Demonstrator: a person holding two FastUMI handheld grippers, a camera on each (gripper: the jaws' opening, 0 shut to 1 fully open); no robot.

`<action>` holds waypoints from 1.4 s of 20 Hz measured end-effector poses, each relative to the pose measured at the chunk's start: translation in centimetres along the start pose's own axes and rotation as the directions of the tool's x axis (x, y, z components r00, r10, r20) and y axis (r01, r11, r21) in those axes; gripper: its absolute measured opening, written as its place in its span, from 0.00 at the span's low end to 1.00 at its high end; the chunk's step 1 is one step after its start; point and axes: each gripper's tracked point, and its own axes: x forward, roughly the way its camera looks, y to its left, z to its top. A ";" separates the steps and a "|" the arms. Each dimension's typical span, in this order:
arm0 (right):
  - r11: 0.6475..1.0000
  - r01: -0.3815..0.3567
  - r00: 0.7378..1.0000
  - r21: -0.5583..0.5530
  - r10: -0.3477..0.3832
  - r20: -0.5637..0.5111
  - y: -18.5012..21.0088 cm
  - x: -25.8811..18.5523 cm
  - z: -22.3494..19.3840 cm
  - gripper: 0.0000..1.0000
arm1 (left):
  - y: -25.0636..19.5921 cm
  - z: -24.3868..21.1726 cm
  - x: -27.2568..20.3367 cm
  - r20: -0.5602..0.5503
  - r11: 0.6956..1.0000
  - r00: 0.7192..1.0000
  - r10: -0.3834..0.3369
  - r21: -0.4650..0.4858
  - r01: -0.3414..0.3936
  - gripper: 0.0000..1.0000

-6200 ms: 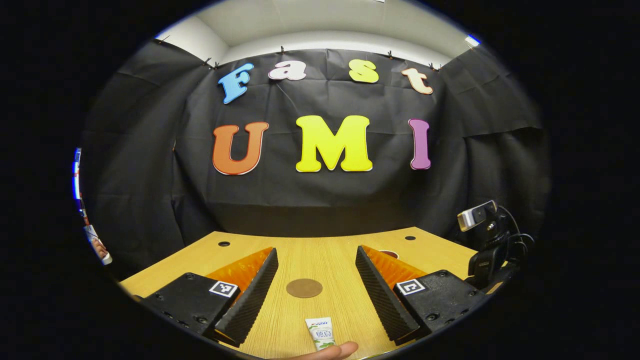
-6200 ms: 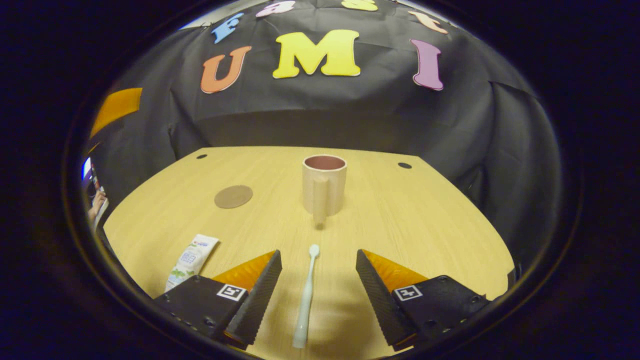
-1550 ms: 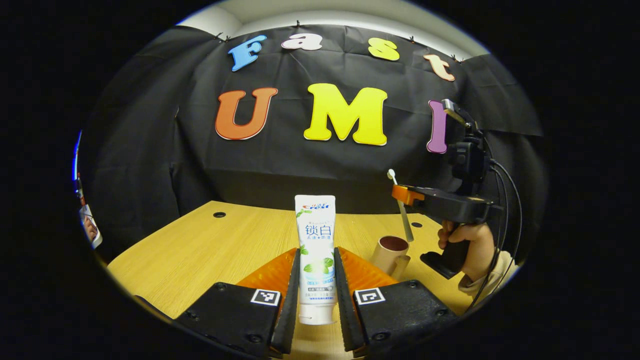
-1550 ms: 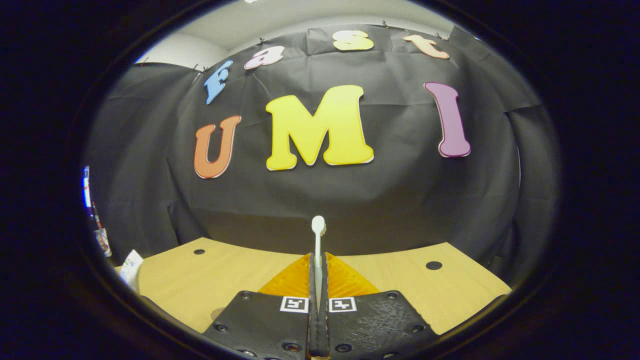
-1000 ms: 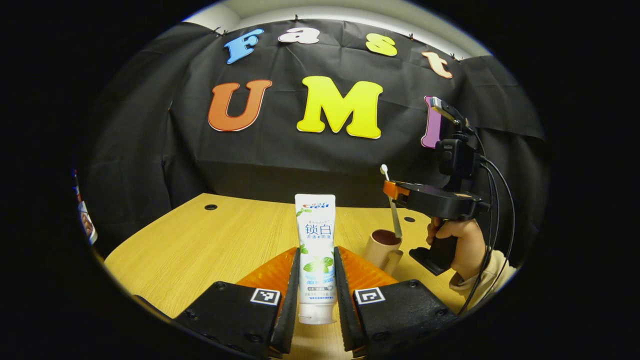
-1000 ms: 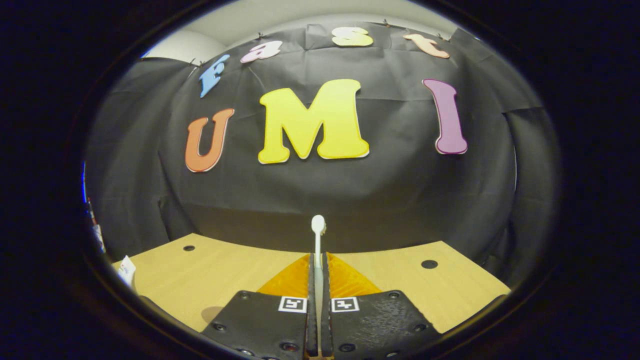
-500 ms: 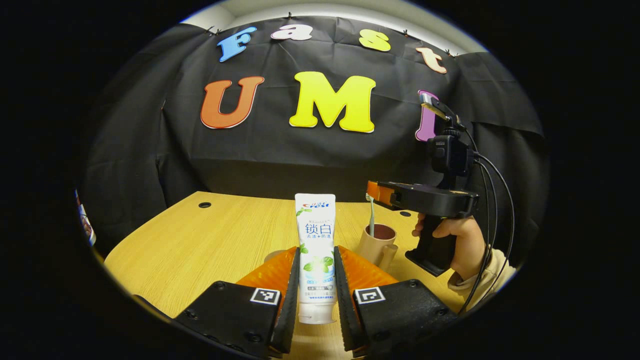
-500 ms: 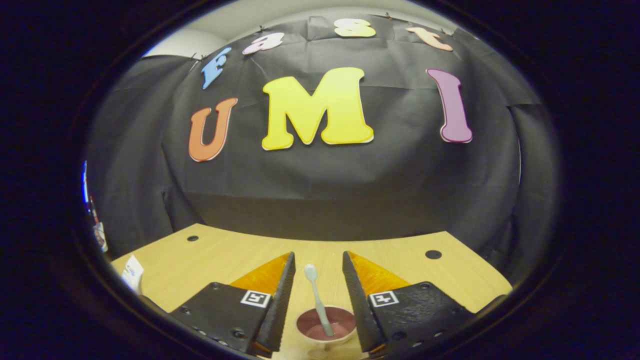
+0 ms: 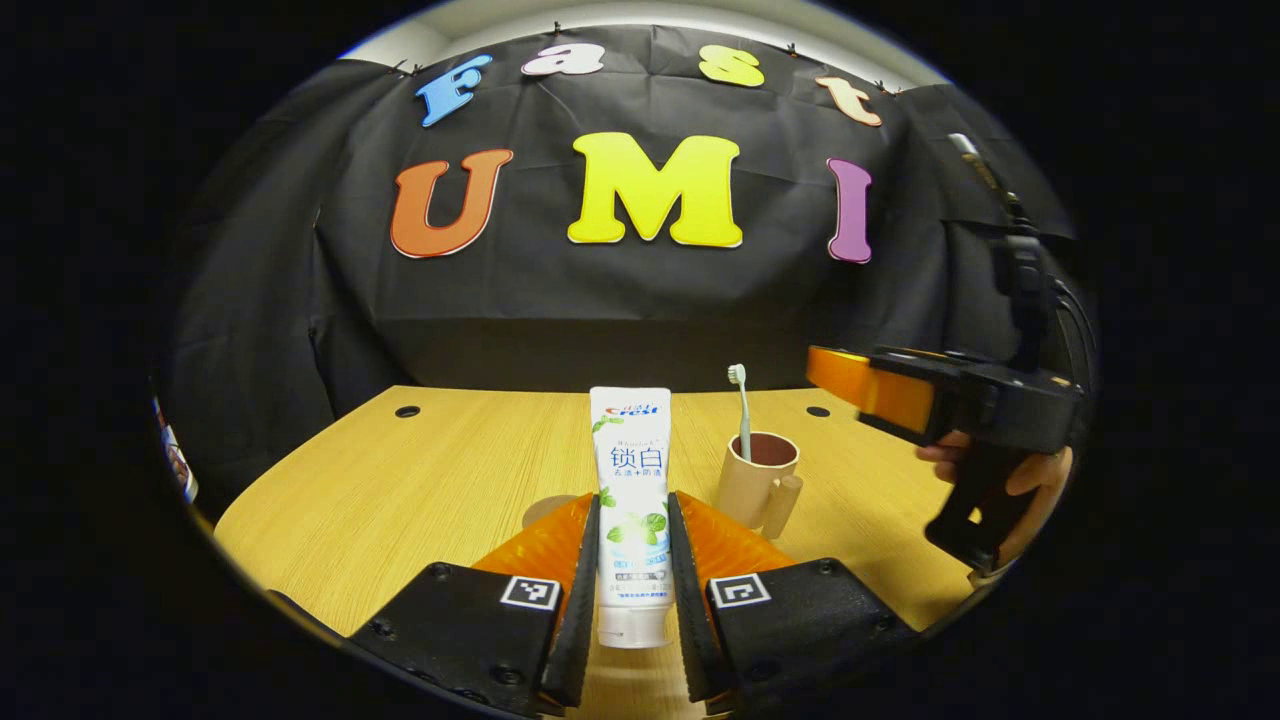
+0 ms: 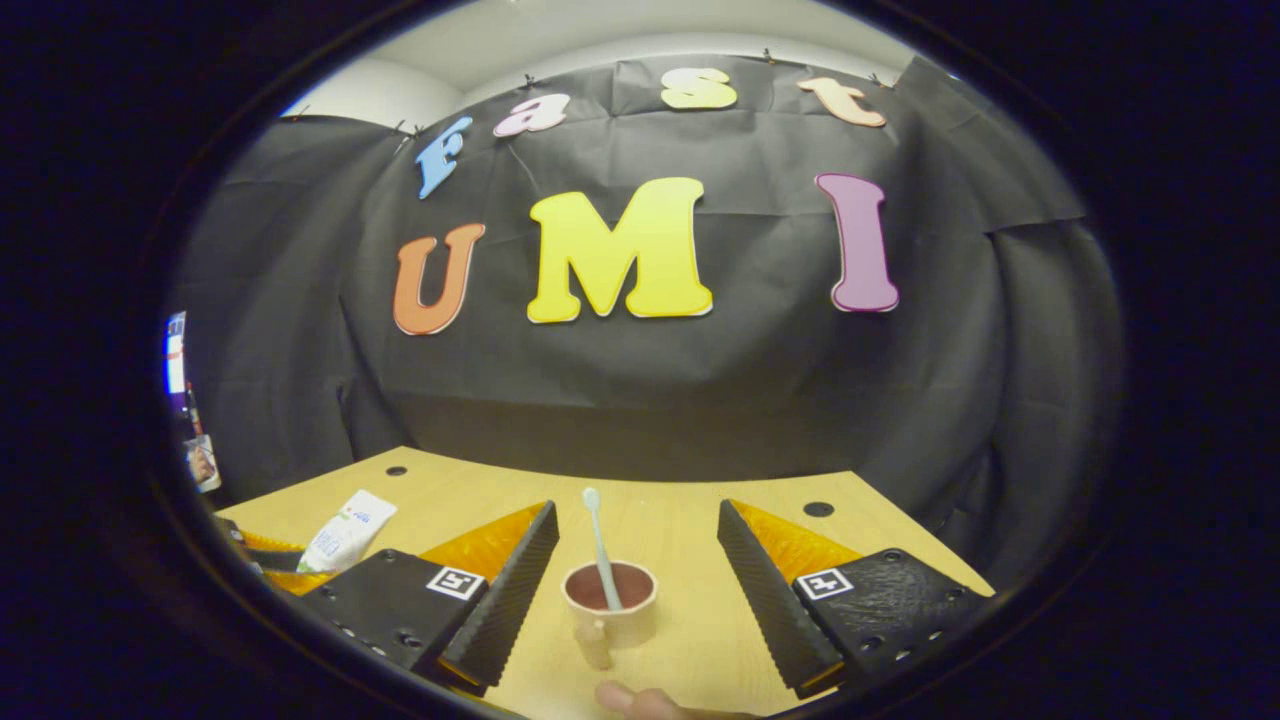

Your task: Put the toothbrush and toothpaste on the desktop into the cup, then pick up the cup and place it on the coaster on the desktop.

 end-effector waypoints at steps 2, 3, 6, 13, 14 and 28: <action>1.000 0.027 1.000 -0.009 -0.027 0.015 -2.1 -2.9 0.0 0.97 | -0.2 0.9 -0.1 0.038 1.000 0.999 0.014 0.003 -0.015 0.40; 0.999 0.035 0.999 -0.004 -0.035 0.026 -2.8 -4.1 0.0 0.97 | -0.4 1.2 0.0 0.047 1.000 0.999 0.020 0.002 -0.020 0.40; 0.999 0.039 0.998 0.010 -0.040 0.058 -4.2 -7.6 0.7 0.97 | -1.4 1.9 0.7 0.062 1.000 0.998 0.021 -0.009 -0.020 0.40; 0.999 0.031 0.995 -0.014 -0.029 0.092 -4.9 -11.1 0.9 0.96 | -3.5 7.4 4.8 0.147 0.998 0.988 0.055 0.013 -0.057 0.40; 1.000 0.020 0.997 -0.002 -0.020 0.080 -4.7 -11.2 0.7 0.96 | -3.9 8.0 5.6 0.162 0.998 0.986 0.051 0.012 -0.054 0.39; 0.993 0.004 0.999 0.118 -0.008 0.031 -7.1 -11.0 -1.8 0.97 | -11.7 7.9 15.1 0.159 0.992 0.983 -0.094 -0.064 0.106 0.40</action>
